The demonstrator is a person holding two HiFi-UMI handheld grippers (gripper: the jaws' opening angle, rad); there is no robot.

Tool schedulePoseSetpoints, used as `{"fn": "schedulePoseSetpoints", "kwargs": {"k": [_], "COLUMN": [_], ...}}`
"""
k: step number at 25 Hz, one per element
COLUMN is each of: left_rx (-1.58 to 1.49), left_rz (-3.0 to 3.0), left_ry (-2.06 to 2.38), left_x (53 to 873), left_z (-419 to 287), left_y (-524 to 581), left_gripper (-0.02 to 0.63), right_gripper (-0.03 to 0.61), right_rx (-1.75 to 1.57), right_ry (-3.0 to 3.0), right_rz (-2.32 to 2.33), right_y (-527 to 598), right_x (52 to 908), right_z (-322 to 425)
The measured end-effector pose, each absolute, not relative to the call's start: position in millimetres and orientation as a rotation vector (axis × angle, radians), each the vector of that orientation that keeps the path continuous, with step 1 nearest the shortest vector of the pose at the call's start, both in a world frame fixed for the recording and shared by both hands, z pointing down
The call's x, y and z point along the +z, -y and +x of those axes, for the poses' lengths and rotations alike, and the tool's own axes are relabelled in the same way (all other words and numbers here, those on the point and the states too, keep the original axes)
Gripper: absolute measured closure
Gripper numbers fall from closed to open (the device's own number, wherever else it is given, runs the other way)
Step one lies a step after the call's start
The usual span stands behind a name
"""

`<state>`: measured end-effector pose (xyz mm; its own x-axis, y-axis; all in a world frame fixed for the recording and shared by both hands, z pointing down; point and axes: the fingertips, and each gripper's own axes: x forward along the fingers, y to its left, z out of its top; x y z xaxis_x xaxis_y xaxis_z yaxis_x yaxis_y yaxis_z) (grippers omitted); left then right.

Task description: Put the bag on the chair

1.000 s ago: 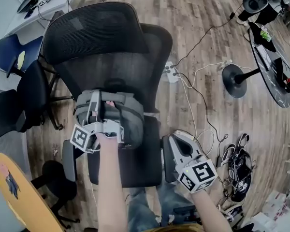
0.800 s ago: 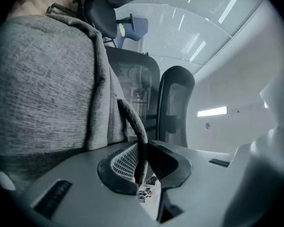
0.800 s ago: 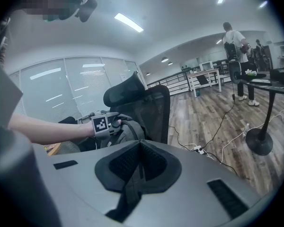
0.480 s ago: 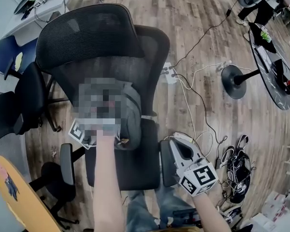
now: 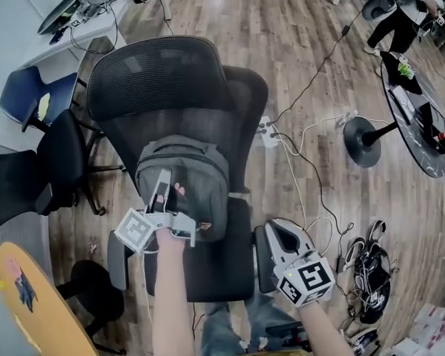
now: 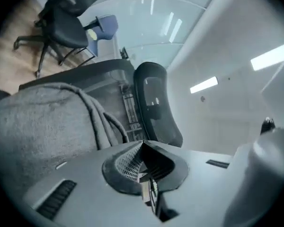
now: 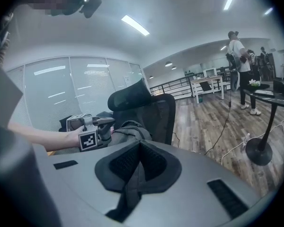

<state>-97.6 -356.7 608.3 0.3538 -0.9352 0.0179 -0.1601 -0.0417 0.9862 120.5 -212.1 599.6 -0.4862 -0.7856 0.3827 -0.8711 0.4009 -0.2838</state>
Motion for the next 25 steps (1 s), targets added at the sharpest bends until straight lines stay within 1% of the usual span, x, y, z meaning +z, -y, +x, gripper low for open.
{"fn": "schedulePoseSetpoints", "kwargs": {"k": [3, 7, 11, 15, 19, 25], "left_rx": [-0.76, -0.48, -0.438, -0.239, -0.136, 0.058], "left_rz": [1.586, 1.893, 2.086, 2.237, 2.357, 2.457], "left_ry": [1.058, 1.128, 1.167, 1.273, 1.293, 1.388], "left_x": [586, 563, 512, 482, 450, 430], "left_z": [-95, -94, -90, -89, -91, -97], "left_y": [329, 282, 241, 195, 152, 123], "left_gripper": [0.591, 0.592, 0.592, 0.592, 0.592, 0.592], "right_gripper": [0.566, 0.566, 0.566, 0.566, 0.566, 0.566], "right_rx": [0.635, 0.594, 0.541, 0.47, 0.413, 0.299], "right_ry": [2.474, 2.469, 2.481, 2.492, 2.524, 2.541], "right_rz": [1.5, 1.539, 1.583, 1.63, 1.676, 1.733], "right_y": [207, 192, 177, 158, 135, 112], "right_x": [582, 556, 527, 491, 459, 421], "right_z": [111, 102, 92, 87, 78, 73]}}
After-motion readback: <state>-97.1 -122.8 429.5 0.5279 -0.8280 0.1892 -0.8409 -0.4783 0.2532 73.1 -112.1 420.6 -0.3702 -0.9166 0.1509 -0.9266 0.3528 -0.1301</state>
